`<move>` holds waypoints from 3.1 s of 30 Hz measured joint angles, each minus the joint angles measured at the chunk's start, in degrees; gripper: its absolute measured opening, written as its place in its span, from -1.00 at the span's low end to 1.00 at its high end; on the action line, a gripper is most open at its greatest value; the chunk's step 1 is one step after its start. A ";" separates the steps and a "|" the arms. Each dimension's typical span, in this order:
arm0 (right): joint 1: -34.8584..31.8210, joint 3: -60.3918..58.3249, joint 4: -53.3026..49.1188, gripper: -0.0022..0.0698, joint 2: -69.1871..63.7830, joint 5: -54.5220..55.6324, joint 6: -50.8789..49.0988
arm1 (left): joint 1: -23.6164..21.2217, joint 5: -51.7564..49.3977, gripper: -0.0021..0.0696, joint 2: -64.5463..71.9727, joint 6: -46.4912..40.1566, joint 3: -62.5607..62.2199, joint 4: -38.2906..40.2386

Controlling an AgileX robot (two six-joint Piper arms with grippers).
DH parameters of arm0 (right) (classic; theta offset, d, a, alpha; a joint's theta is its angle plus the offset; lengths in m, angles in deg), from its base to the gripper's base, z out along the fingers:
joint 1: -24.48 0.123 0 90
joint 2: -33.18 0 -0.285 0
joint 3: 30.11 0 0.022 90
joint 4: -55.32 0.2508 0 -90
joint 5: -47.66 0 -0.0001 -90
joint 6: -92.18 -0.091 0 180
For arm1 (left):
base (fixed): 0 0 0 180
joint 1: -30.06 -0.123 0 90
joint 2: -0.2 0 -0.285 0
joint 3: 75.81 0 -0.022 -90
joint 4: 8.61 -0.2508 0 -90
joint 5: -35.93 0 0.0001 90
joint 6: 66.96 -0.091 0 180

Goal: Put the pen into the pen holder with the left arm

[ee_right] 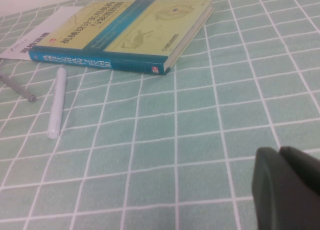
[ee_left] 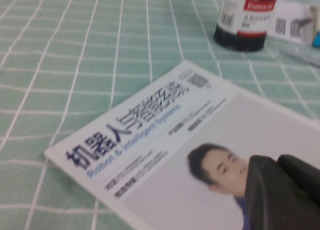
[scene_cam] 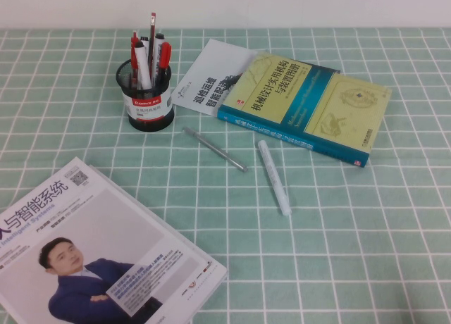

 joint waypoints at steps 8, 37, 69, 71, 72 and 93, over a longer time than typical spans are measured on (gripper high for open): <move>0.00 0.00 0.00 -1.00 0.00 0.00 0.00 | 0.00 9.14 -0.94 0.00 2.80 0.03 12.81; 0.00 0.00 0.00 -1.00 0.00 0.00 0.00 | 0.39 -9.57 -0.94 52.30 -7.10 -40.18 23.82; 0.00 0.00 0.00 -1.00 0.00 0.00 0.00 | 30.36 -35.25 -0.94 124.08 16.11 -112.35 -0.34; 0.00 0.00 0.00 -1.00 0.00 0.00 0.00 | 30.36 -36.85 -0.94 125.50 19.28 -115.04 -3.00; 0.00 0.00 0.00 -1.00 0.00 0.00 0.00 | 30.36 -37.11 -0.94 126.14 20.26 -116.15 -3.75; 0.00 0.00 0.00 -1.00 0.00 0.00 0.00 | 29.46 -38.81 0.25 129.72 47.50 -118.20 -5.59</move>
